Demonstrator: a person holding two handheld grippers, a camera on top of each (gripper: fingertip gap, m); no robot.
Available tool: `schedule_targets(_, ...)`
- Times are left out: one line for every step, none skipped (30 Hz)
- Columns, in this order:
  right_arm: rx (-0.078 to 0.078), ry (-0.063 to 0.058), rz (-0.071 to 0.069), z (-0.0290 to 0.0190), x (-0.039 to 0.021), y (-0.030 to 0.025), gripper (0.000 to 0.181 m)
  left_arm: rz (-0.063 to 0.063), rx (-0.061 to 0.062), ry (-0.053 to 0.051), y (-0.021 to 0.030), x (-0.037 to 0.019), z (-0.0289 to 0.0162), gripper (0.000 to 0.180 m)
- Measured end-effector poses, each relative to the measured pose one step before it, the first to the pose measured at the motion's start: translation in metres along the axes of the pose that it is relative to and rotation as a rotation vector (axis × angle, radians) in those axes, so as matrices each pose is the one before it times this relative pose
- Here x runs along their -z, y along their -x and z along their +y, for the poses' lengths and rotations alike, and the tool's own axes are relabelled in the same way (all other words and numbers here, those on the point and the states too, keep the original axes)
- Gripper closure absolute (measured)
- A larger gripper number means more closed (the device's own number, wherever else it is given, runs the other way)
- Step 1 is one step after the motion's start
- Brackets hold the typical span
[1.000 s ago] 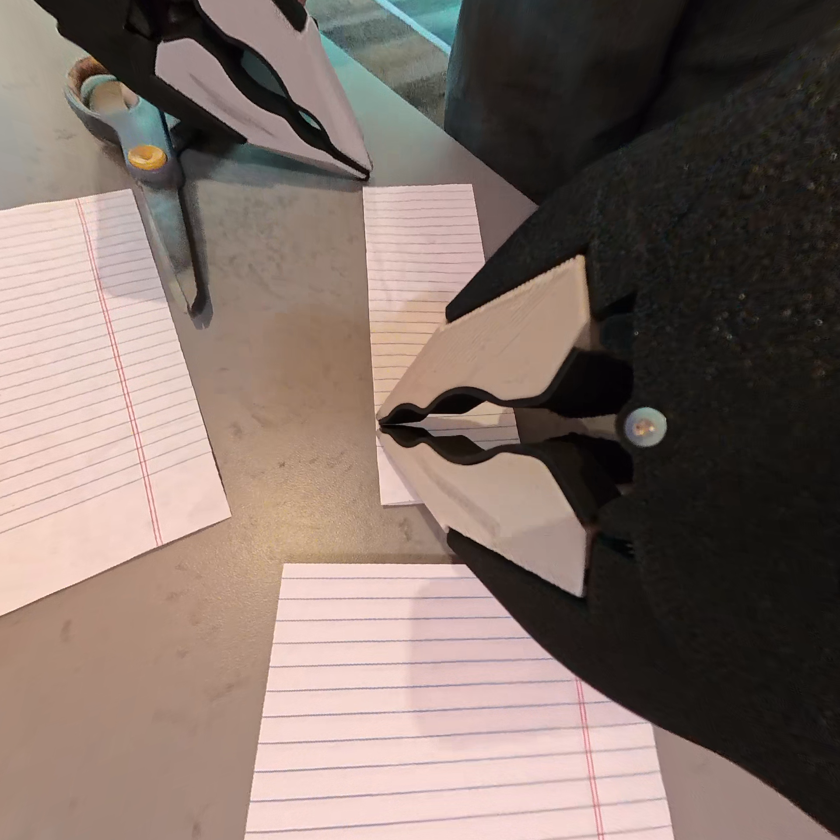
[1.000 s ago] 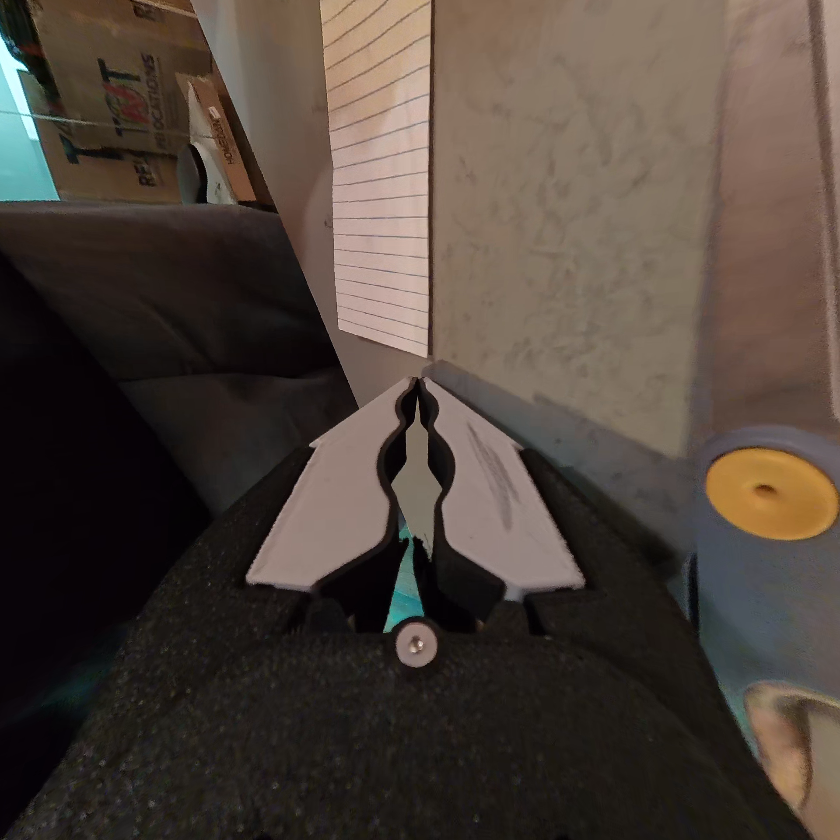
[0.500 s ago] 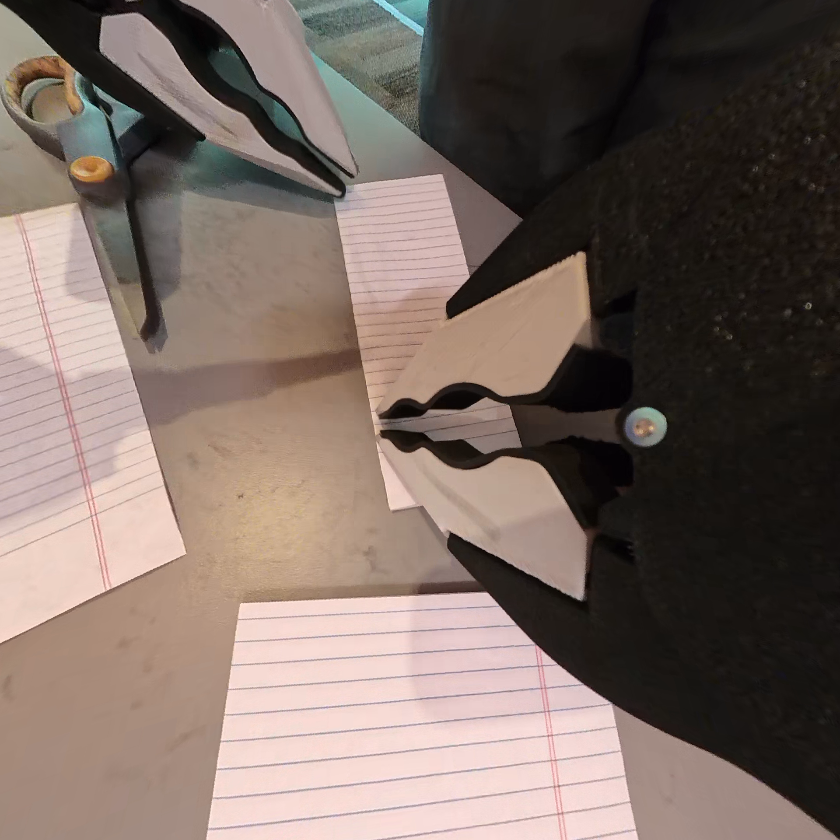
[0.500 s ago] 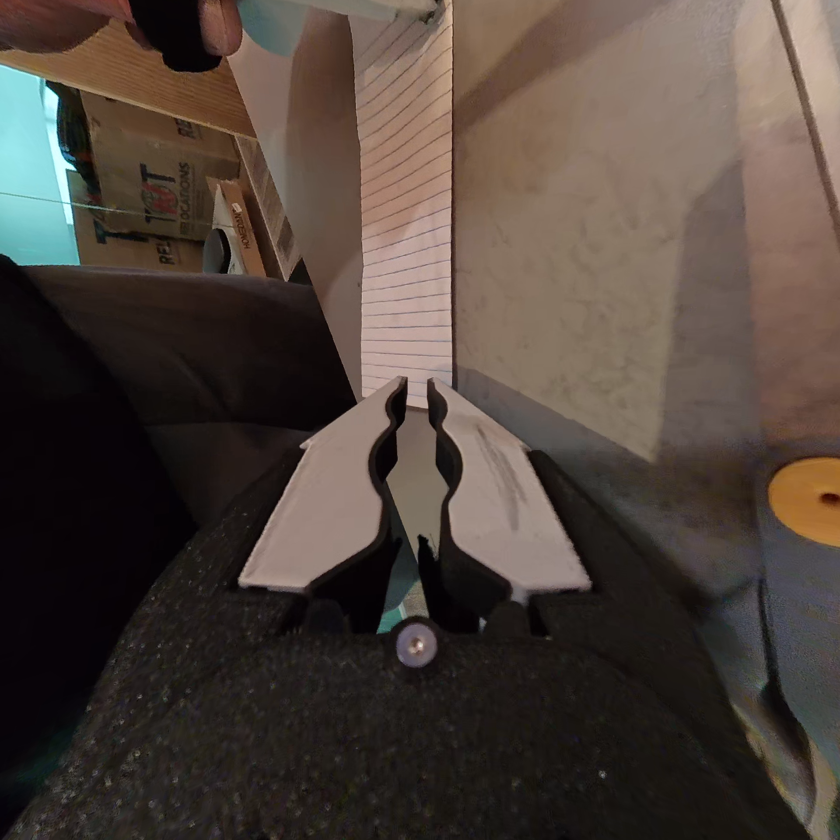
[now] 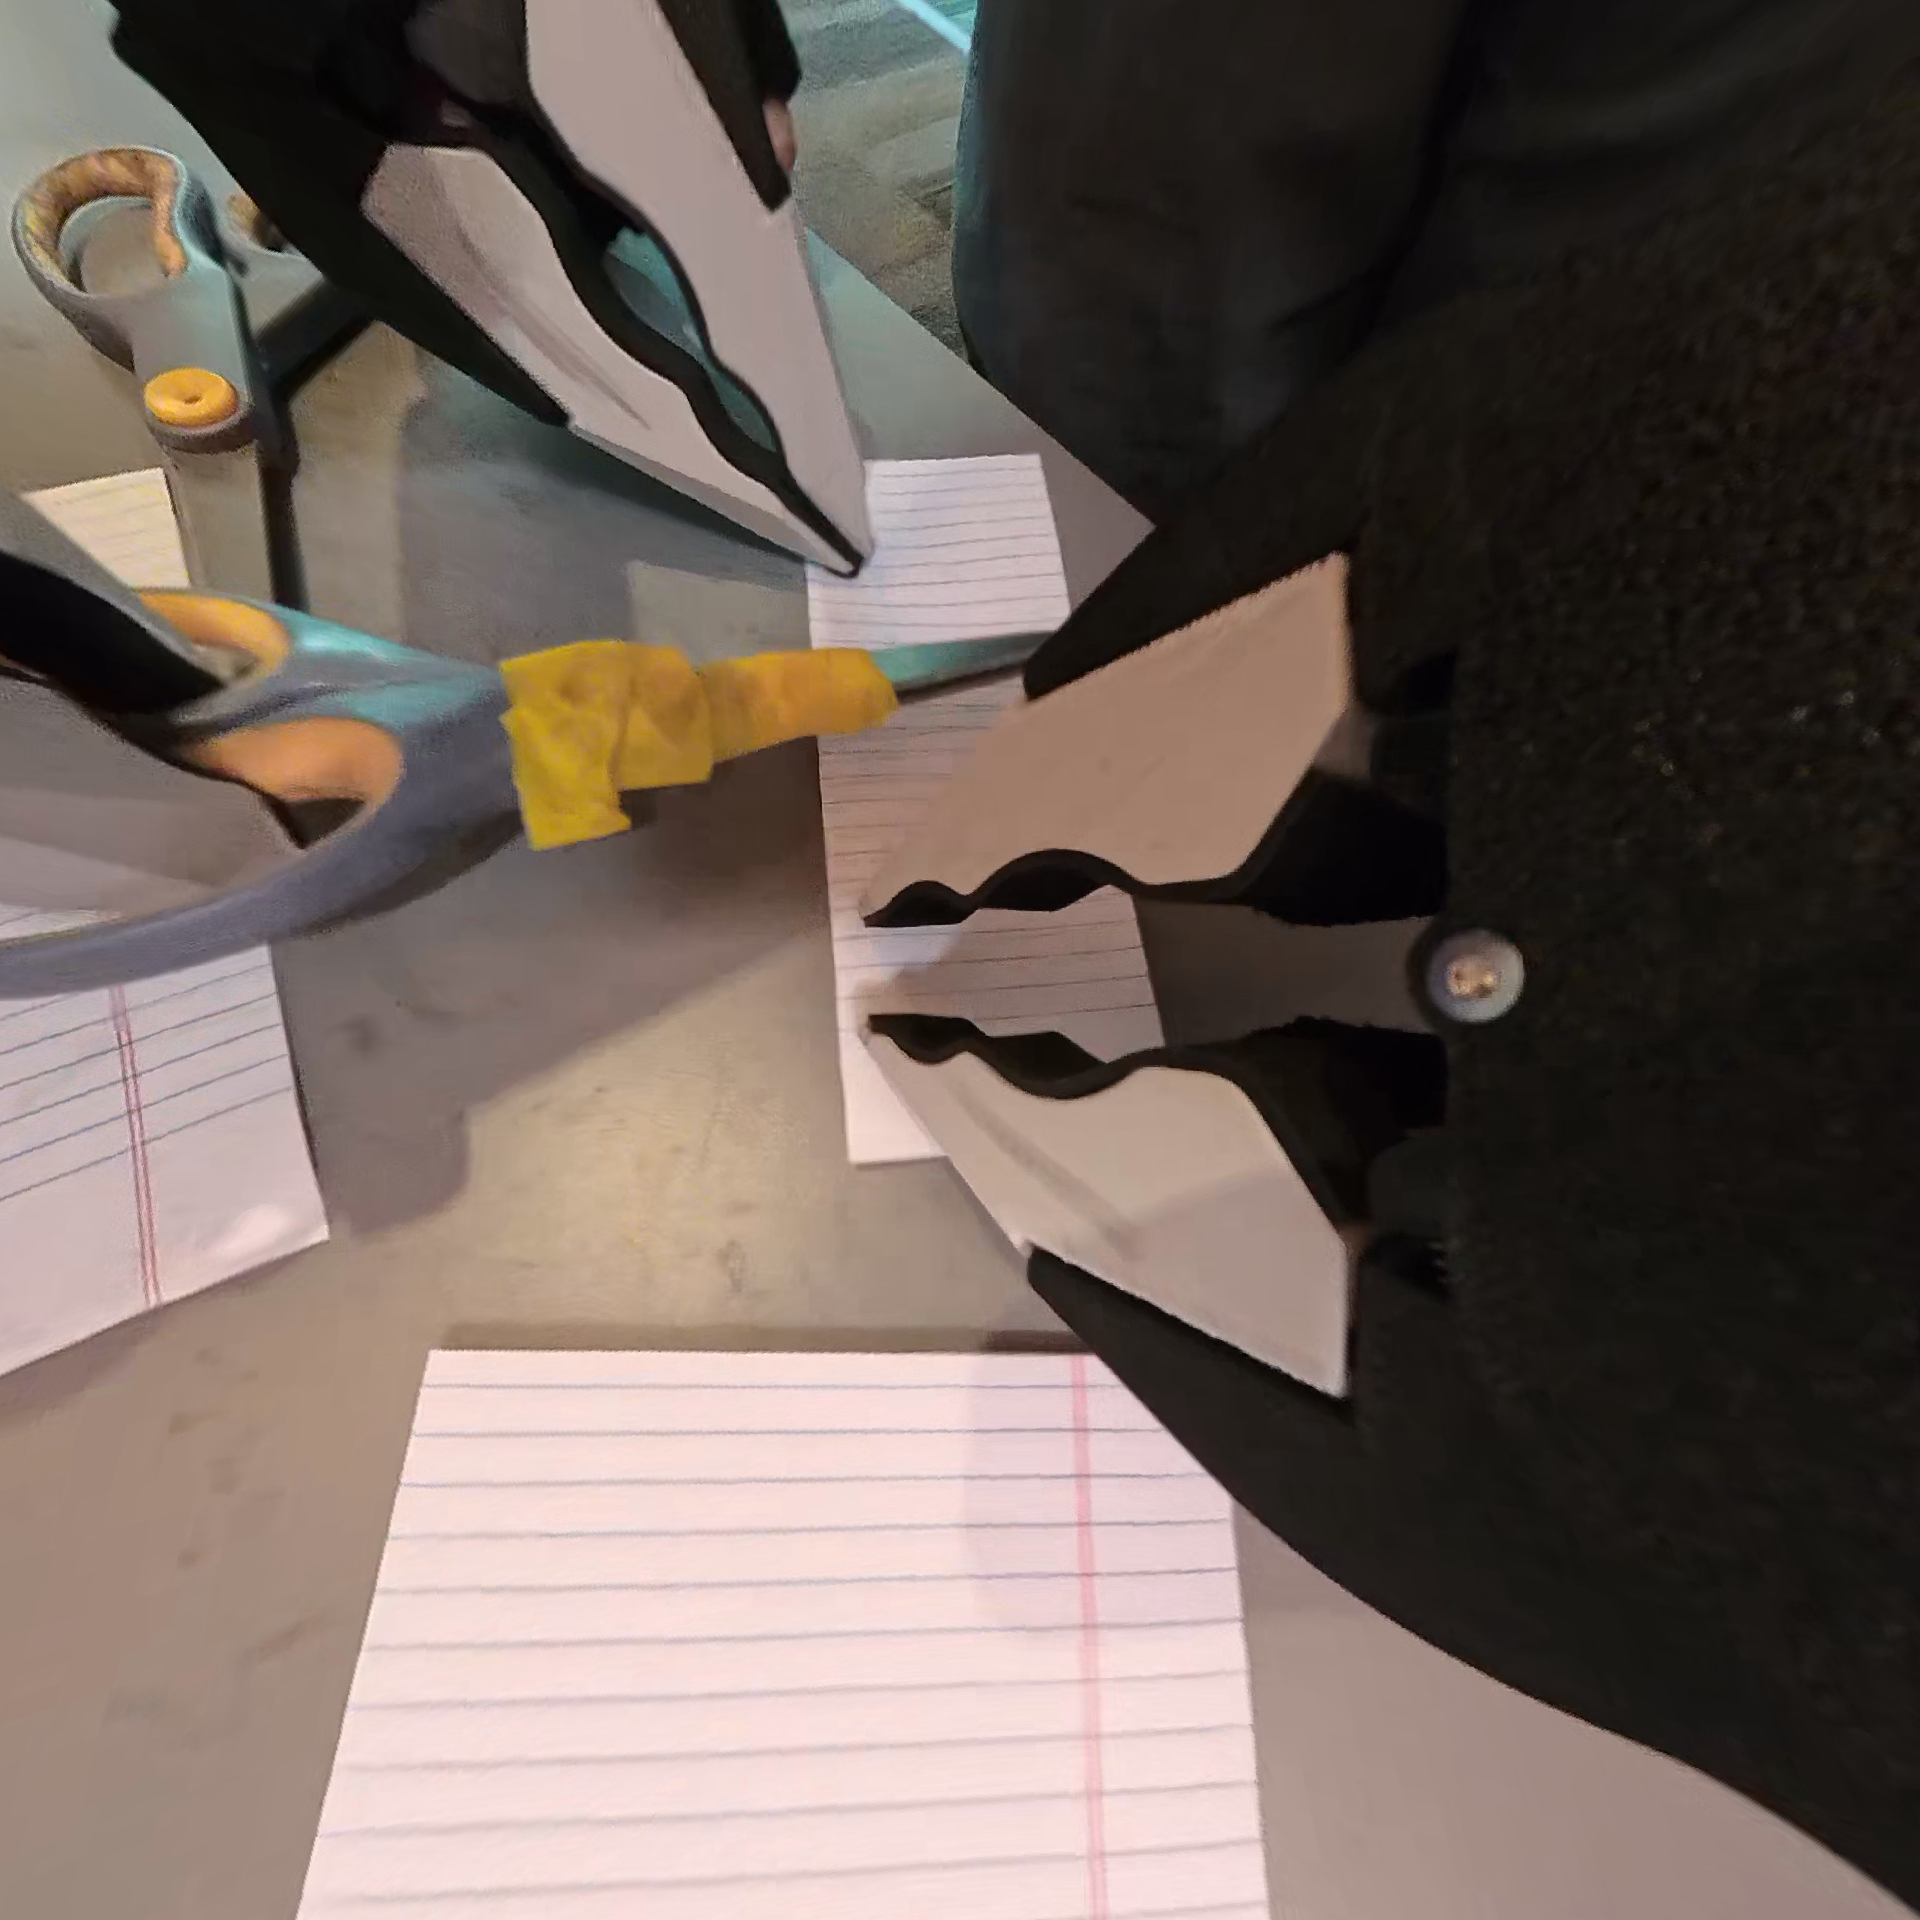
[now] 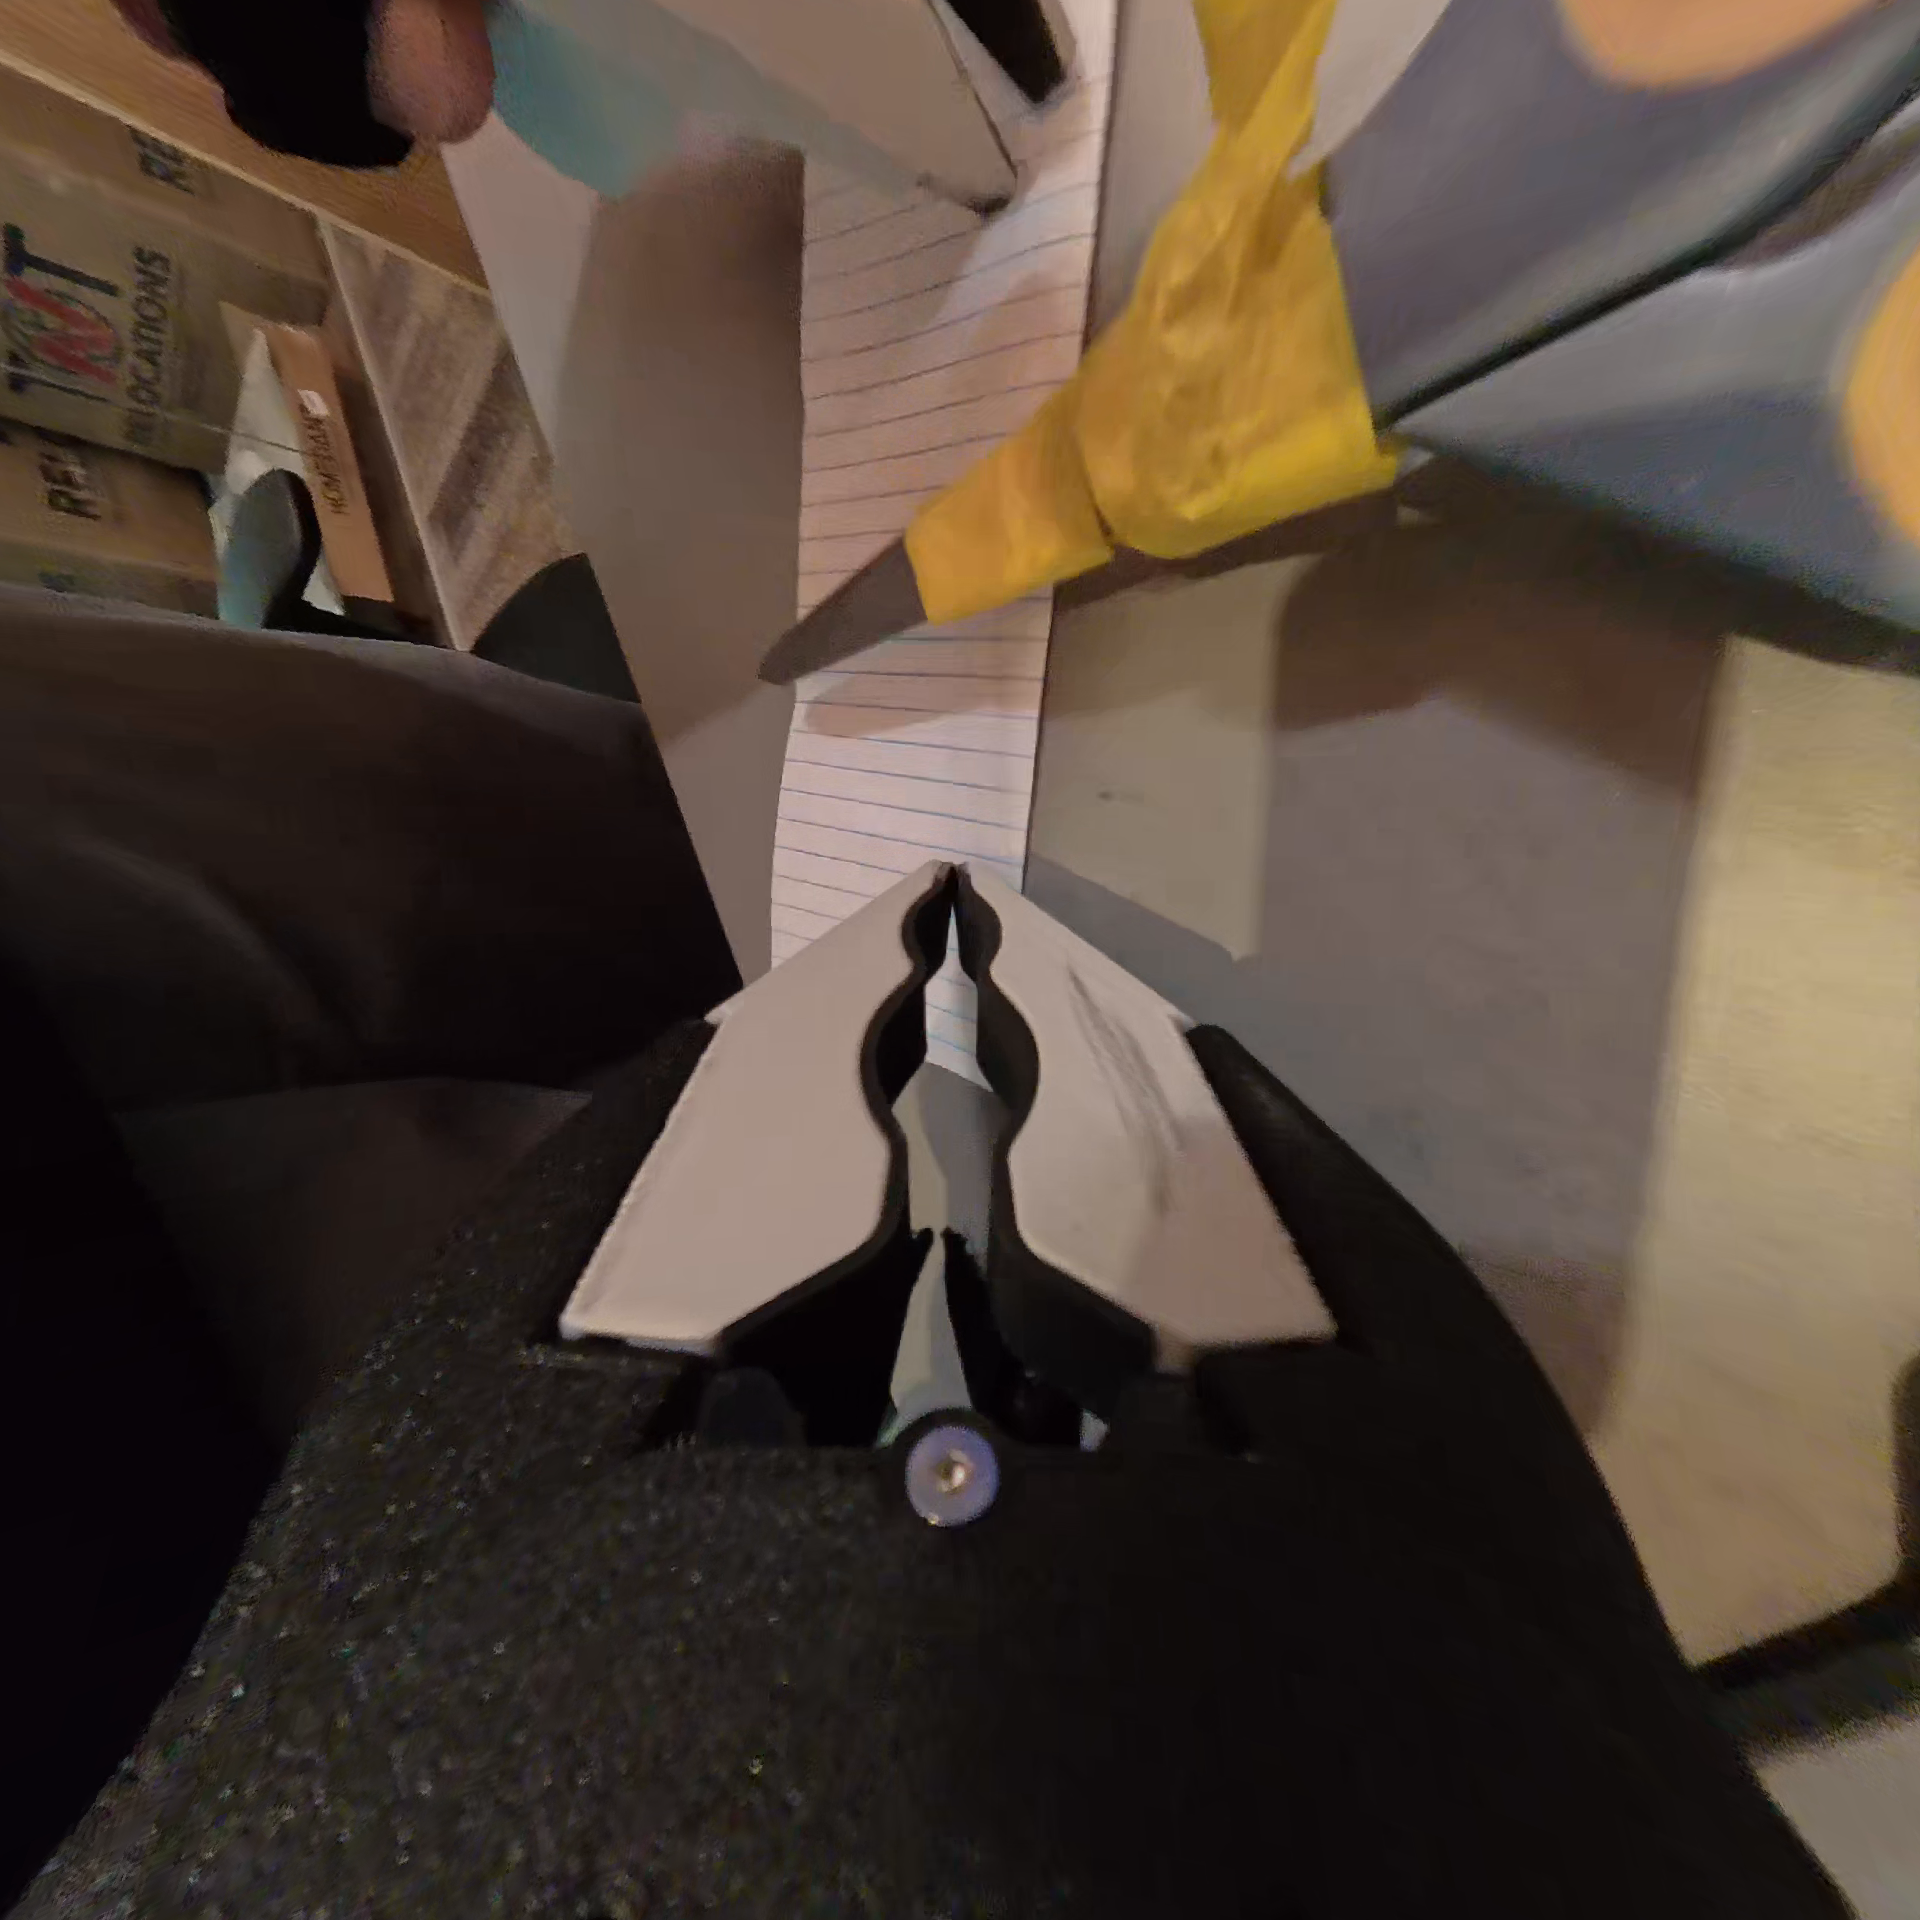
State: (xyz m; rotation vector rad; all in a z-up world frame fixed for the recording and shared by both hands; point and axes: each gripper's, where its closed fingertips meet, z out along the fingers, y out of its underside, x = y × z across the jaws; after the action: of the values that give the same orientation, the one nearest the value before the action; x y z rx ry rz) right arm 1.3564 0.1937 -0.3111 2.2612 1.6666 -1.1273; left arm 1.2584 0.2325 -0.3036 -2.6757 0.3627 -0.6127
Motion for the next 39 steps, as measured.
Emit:
schedule_targets(-0.0082,-0.0033,-0.0082,-0.00023,-0.00112,0.00143,0.181,-0.0081,0.0057,-0.0107,0.00092,0.00399,0.00068,0.163)
schedule_targets(-0.0090,-0.0048,-0.0056,-0.00008,-0.00070,0.00087,0.181,-0.0105,0.0050,-0.0065,0.00153,0.00402,0.00171,0.162)
schedule_targets(0.0006,-0.0044,0.0005,-0.00002,-0.00026,0.00014,0.181,-0.0072,0.0068,-0.0070,0.00129,0.00384,0.00177,0.161)
schedule_targets(0.0026,-0.0015,0.0013,0.00010,0.00003,-0.00005,0.181,-0.0115,0.0088,-0.0011,0.00243,0.00353,0.00293,0.160)
schedule_targets(-0.0030,-0.0001,-0.0008,0.00002,0.00007,0.00009,0.181,-0.0181,0.0078,0.0021,0.00377,0.00289,0.00355,0.158)
schedule_targets(-0.0036,0.0008,-0.0015,-0.00004,-0.00001,-0.00002,0.181,-0.0213,0.0028,-0.0015,0.00439,0.00243,0.00313,0.157)
schedule_targets(0.0014,0.0021,0.0005,0.00025,-0.00010,0.00009,0.181,-0.0232,0.0008,-0.0037,0.00474,0.00176,0.00286,0.157)
schedule_targets(0.0087,0.0012,0.0052,-0.00003,-0.00005,-0.00001,0.181,-0.0068,0.0071,0.0057,0.00255,0.00040,0.00384,0.157)
schedule_targets(0.0049,0.0030,0.0030,0.00010,-0.00018,0.00032,0.181,0.0135,0.0152,0.0116,-0.00050,-0.00103,0.00443,0.156)
schedule_targets(0.0017,0.0035,0.0011,0.00031,-0.00028,0.00039,0.181,0.0138,0.0155,0.0106,-0.00108,-0.00171,0.00385,0.154)
schedule_targets(-0.0017,0.0016,0.0007,0.00021,-0.00018,0.00035,0.181,0.0058,0.0074,0.0073,-0.00072,-0.00135,0.00280,0.154)
schedule_targets(-0.0056,-0.0012,0.0010,0.00004,0.00009,0.00000,0.181,0.0004,0.0020,-0.0088,-0.00037,-0.00004,-0.00082,0.154)
schedule_targets(-0.0058,-0.0023,0.0001,-0.00012,0.00000,-0.00001,0.181,0.0048,0.0098,-0.0010,-0.00062,-0.00016,-0.00048,0.154)
schedule_targets(-0.0013,-0.0027,0.0009,0.00001,-0.00004,-0.00002,0.181,0.0101,0.0135,-0.0002,-0.00099,-0.00027,-0.00060,0.154)
schedule_targets(0.0025,-0.0040,0.0025,-0.00005,0.00001,0.00004,0.181,0.0073,0.0120,-0.0002,-0.00026,-0.00008,-0.00041,0.154)
schedule_targets(0.0002,-0.0038,0.0029,0.00000,-0.00006,-0.00006,0.181,-0.0017,0.0083,0.0009,0.00102,-0.00002,-0.00009,0.156)
schedule_targets(-0.0039,-0.0021,0.0037,-0.00010,0.00002,0.00014,0.181,0.0008,0.0054,0.0026,0.00058,-0.00002,0.00044,0.159)
schedule_targets(0.0049,-0.0024,0.0087,-0.00009,0.00003,-0.00002,0.181,0.0077,0.0007,0.0026,-0.00072,0.00002,0.00039,0.160)
schedule_targets(0.0113,-0.0023,0.0115,-0.00009,-0.00006,0.00008,0.181,0.0050,-0.0035,0.0012,-0.00068,0.00031,0.00038,0.161)
schedule_targets(0.0113,-0.0030,0.0113,-0.00017,-0.00011,0.00034,0.181,0.0037,-0.0029,0.0039,-0.00062,0.00019,0.00095,0.164)
schedule_targets(0.0041,-0.0034,0.0115,-0.00026,-0.00007,0.00008,0.181,0.0013,0.0007,0.0089,-0.00014,-0.00008,0.00170,0.166)
schedule_targets(0.0015,-0.0118,0.0125,-0.00174,0.00045,0.00011,0.178,-0.0006,0.0052,0.0052,0.00023,-0.00010,0.00130,0.167)
schedule_targets(0.0049,-0.0294,0.0253,-0.00442,0.00135,-0.00116,0.172,-0.0036,0.0077,-0.0053,0.00083,0.00031,-0.00003,0.168)
schedule_targets(-0.0027,-0.0262,0.0275,-0.00436,0.00140,-0.00148,0.167,0.0052,0.0097,-0.0036,-0.00029,0.00015,0.00011,0.171)
schedule_targets(-0.0107,-0.0226,0.0115,-0.00418,0.00081,0.00089,0.163,0.0123,0.0104,0.0036,-0.00110,-0.00026,0.00112,0.172)
schedule_targets(-0.0205,-0.0323,0.0095,-0.00618,0.00059,0.00169,0.159,0.0119,0.0079,0.0011,-0.00121,-0.00039,0.00069,0.172)
schedule_targets(-0.0213,-0.0279,0.0135,-0.00623,-0.00030,0.00135,0.154,0.0086,0.0041,-0.0020,-0.00090,-0.00021,0.00027,0.175)
schedule_targets(-0.0123,-0.0092,0.0248,-0.00400,-0.00177,0.00016,0.145,0.0045,0.0028,-0.0007,-0.00016,-0.00005,0.00023,0.176)
schedule_targets(-0.0009,-0.0030,0.0213,-0.00308,-0.00287,0.00086,0.141,0.0049,0.0016,0.0013,-0.00029,-0.00002,0.00042,0.177)
schedule_targets(-0.0008,0.0034,0.0290,-0.00186,-0.00357,-0.00062,0.140,0.0062,0.0015,0.0028,-0.00037,-0.00008,0.00068,0.178)
schedule_targets(-0.0030,0.0001,0.0311,-0.00220,-0.00378,-0.00123,0.136,0.0077,0.0037,0.0047,-0.00076,-0.00010,0.00089,0.178)
schedule_targets(-0.0034,-0.0069,0.0342,-0.00338,-0.00233,-0.00178,0.137,0.0061,0.0032,0.0050,-0.00044,0.00002,0.00080,0.178)
schedule_targets(-0.0044,-0.0089,0.0269,-0.00373,-0.00221,-0.00134,0.137,0.0037,-0.0011,0.0012,-0.00047,0.00035,0.00029,0.178)
schedule_targets(-0.0011,-0.0069,0.0262,-0.00334,-0.00174,-0.00190,0.139,0.0039,-0.0027,0.0029,-0.00043,0.00034,0.00057,0.178)
schedule_targets(0.0047,-0.0020,0.0254,-0.00272,-0.00151,-0.00166,0.140,0.0051,-0.0033,0.0051,-0.00060,-0.00004,0.00112,0.178)
schedule_targets(0.0111,-0.0030,0.0176,-0.00238,-0.00157,0.00023,0.139,0.0035,-0.0035,0.0060,-0.00040,-0.00032,0.00134,0.178)
schedule_targets(0.0084,-0.0040,0.0184,-0.00176,-0.00159,0.00020,0.138,0.0000,-0.0025,0.0041,0.00037,-0.00048,0.00113,0.178)
schedule_targets(0.0095,-0.0025,0.0190,-0.00136,-0.00126,-0.00006,0.138,0.0030,0.0010,0.0019,-0.00005,-0.00064,0.00077,0.178)
schedule_targets(0.0235,0.0068,0.0240,-0.00046,-0.00114,0.00013,0.137,0.0061,0.0020,0.0010,-0.00054,-0.00054,0.00071,0.179)
